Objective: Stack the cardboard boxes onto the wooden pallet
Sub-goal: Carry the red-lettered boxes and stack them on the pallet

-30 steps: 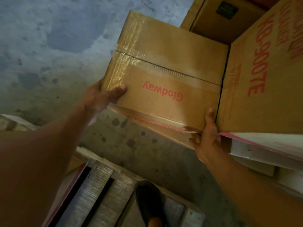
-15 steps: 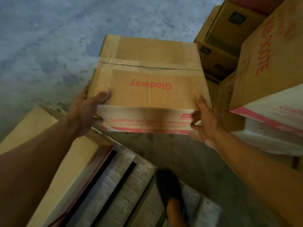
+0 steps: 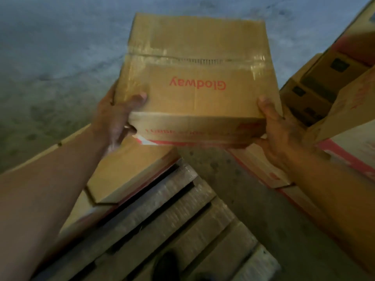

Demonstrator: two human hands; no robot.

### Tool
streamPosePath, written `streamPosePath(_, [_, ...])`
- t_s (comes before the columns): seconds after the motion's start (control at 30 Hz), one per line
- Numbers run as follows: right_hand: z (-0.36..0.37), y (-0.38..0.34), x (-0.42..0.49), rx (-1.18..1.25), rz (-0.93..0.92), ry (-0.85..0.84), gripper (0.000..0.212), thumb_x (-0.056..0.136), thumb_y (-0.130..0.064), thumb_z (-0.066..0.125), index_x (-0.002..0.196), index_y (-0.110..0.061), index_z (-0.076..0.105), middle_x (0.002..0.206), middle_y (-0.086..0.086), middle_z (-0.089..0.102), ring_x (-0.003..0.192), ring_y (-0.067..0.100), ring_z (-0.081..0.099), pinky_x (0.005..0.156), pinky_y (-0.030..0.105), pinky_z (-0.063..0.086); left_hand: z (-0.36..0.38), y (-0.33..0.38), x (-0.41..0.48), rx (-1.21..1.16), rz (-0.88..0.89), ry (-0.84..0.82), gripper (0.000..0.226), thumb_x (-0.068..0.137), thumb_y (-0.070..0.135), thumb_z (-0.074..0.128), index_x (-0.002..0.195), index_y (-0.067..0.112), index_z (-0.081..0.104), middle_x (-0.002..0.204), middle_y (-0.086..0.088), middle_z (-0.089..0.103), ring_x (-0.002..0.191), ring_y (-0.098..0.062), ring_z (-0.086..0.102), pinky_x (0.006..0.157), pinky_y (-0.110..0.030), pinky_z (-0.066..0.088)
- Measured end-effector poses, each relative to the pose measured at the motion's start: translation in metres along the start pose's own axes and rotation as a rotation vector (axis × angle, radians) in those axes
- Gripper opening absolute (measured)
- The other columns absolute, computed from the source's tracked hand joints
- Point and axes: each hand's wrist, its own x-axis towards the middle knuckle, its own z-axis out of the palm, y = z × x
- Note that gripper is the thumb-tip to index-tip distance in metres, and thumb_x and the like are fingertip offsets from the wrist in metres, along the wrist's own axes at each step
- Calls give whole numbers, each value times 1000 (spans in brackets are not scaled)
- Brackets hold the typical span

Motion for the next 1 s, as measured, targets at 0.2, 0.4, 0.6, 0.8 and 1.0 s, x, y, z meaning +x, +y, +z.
streamPosePath(0.2, [32,16,-69,-48,-23,-177,15,94,-37,67,108,-41,67,99,-15,76,91,13,74,66,43,62,-75,-12,-78,-43,53,139,56,79,33,80,131,37,57,99,12,74,66,-10,71,49,-31,52])
streamPosePath(0.4, [66,55,-152,-126,-28,-334,16,92,-43,68,108,-43,65,103,-15,76,91,12,75,69,46,62,-155,-41,-165,-112,47,326,59,81,25,79,135,31,55,108,8,72,89,-17,69,67,-47,57])
streamPosePath(0.6, [76,100,-287,-186,-68,-464,16,93,-44,67,108,-45,64,95,-13,77,80,8,75,51,29,58,-250,-97,-299,-204,67,389,75,65,37,85,133,38,54,117,5,70,106,-24,66,70,-56,58])
streamPosePath(0.8, [65,186,-468,-173,-28,-590,26,90,-45,68,115,-43,61,95,-17,77,80,5,74,58,37,60,-362,-188,-482,-232,87,490,65,56,49,90,116,43,65,103,13,74,89,-16,73,58,-40,58])
streamPosePath(1.0, [47,315,-636,-249,134,-708,34,87,-45,70,119,-41,61,96,-12,77,80,11,75,53,32,59,-472,-289,-666,-247,33,599,68,65,37,90,127,43,62,112,10,73,95,-17,73,69,-43,61])
